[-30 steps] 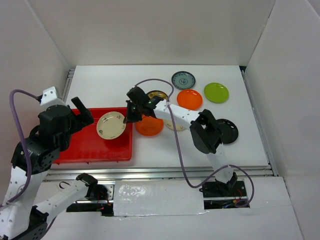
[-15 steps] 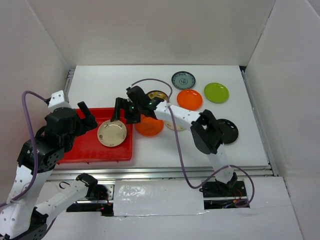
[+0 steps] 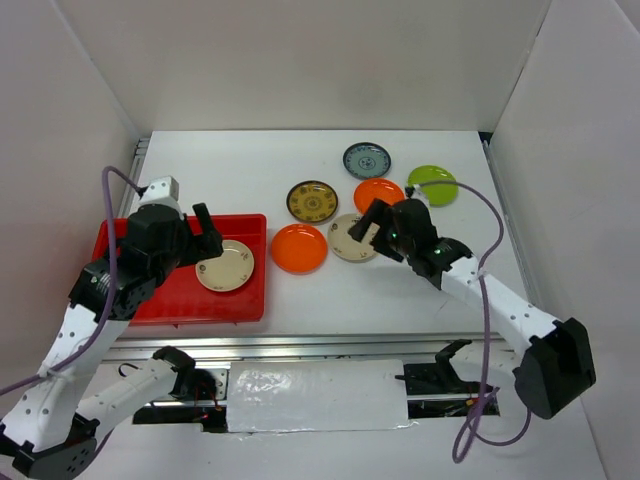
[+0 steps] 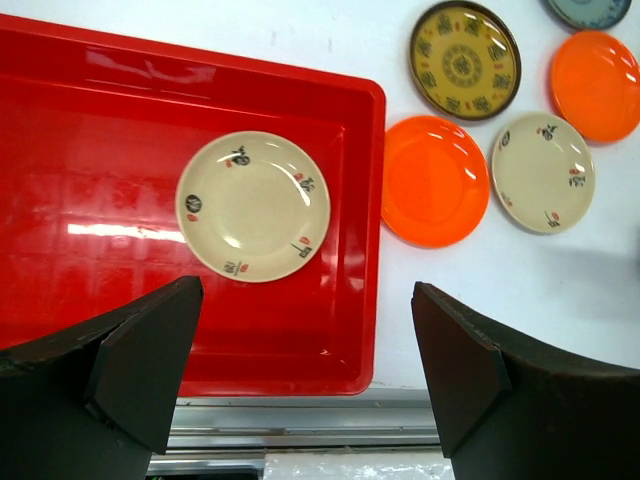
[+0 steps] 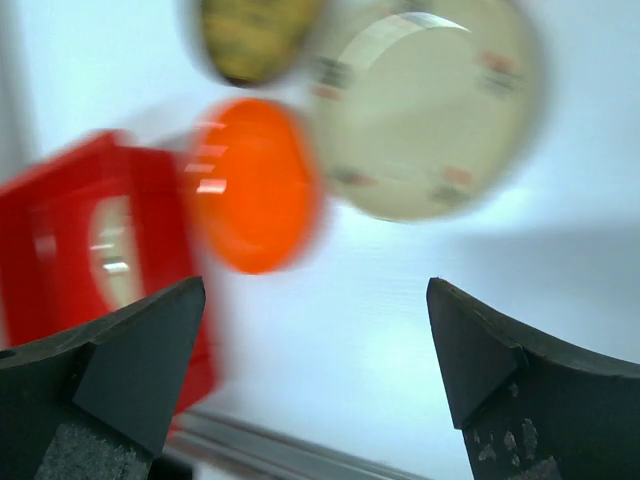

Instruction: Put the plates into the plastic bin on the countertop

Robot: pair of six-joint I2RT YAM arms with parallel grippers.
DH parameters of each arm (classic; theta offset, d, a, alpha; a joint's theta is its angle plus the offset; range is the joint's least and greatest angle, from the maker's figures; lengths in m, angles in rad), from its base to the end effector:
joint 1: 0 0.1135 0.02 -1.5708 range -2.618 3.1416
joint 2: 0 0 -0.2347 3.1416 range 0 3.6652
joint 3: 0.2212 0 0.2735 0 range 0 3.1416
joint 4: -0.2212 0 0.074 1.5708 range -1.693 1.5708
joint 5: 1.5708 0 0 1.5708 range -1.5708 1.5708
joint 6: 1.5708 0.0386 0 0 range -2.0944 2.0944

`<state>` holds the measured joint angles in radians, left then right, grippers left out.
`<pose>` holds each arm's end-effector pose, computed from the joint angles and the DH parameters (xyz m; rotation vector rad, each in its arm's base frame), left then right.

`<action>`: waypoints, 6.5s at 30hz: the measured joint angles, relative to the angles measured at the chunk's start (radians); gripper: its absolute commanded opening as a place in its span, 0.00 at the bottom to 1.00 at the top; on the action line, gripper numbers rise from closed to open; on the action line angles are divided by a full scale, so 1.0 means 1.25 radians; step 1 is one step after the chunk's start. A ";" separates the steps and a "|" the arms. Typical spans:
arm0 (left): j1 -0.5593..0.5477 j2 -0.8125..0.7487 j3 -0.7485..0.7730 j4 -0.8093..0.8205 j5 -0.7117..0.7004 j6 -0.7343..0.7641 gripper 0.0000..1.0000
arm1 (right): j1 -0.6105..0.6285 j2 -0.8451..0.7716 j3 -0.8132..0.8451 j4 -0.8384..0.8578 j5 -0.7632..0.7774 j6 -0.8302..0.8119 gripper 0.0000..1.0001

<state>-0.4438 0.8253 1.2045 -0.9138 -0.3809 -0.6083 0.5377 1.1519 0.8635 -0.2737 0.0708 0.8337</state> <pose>0.1696 -0.0647 0.3845 -0.3949 2.0347 -0.2462 0.2527 0.1475 0.2496 0.3703 2.1895 0.7151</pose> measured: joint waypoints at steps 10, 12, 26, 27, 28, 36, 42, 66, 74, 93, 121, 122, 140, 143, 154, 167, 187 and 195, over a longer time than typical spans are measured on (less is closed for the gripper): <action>0.000 0.034 -0.045 0.061 0.072 0.021 0.99 | -0.240 0.116 -0.170 0.065 -0.136 -0.071 0.97; 0.000 0.034 -0.052 0.063 0.077 0.025 0.99 | -0.267 0.164 -0.166 0.104 -0.165 -0.078 0.95; 0.000 0.021 -0.070 0.060 0.071 0.048 0.99 | -0.288 0.431 -0.036 0.221 -0.255 -0.059 0.31; 0.000 0.020 -0.070 0.060 0.070 0.048 0.99 | -0.287 0.433 -0.038 0.221 -0.250 -0.056 0.24; 0.000 0.020 -0.070 0.060 0.069 0.048 0.99 | -0.287 0.433 -0.045 0.219 -0.244 -0.047 0.13; 0.000 0.019 -0.078 0.061 0.056 0.049 0.99 | -0.264 0.260 -0.152 0.188 -0.149 0.016 0.00; 0.000 0.011 -0.102 0.058 0.036 0.045 0.99 | -0.178 0.025 -0.147 0.061 -0.018 0.024 0.00; 0.000 -0.084 -0.014 -0.020 -0.103 -0.040 0.99 | 0.299 0.713 0.649 -0.036 -0.125 0.000 0.00; 0.000 -0.099 -0.015 -0.033 -0.111 -0.027 0.99 | 0.294 0.785 0.708 -0.059 -0.121 0.009 0.10; 0.000 -0.097 -0.020 -0.036 -0.107 -0.016 0.99 | 0.306 0.543 0.602 -0.075 -0.034 -0.016 1.00; 0.000 -0.067 -0.144 0.035 -0.056 0.023 0.99 | 0.008 0.542 0.108 0.207 -0.201 -0.030 0.47; 0.000 -0.070 -0.150 0.042 -0.056 0.023 0.99 | 0.005 0.546 0.108 0.216 -0.205 -0.028 0.39; 0.000 -0.073 -0.184 0.096 -0.054 0.022 0.99 | -0.023 0.365 -0.051 0.238 -0.209 0.035 0.00; 0.000 -0.089 -0.184 0.096 -0.063 0.020 0.99 | 0.007 0.248 -0.046 0.186 -0.171 0.026 0.00; 0.000 -0.176 -0.184 0.091 -0.127 -0.002 0.99 | 0.181 0.338 0.321 0.012 -0.089 -0.050 0.00; 0.000 -0.194 -0.193 0.096 -0.132 -0.001 0.99 | 0.299 0.775 0.688 -0.105 -0.110 -0.054 0.08; 0.001 -0.161 -0.199 0.116 -0.052 0.007 0.99 | 0.112 0.180 0.185 0.008 -0.016 0.001 1.00; 0.000 0.066 -0.146 0.218 0.136 0.002 0.99 | -0.261 -0.210 -0.143 -0.145 0.123 0.052 1.00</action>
<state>-0.4438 0.9073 1.0218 -0.6415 -0.2104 -0.6060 0.2111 0.8898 0.6853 -0.4545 0.2249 0.8993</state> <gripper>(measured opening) 0.993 0.997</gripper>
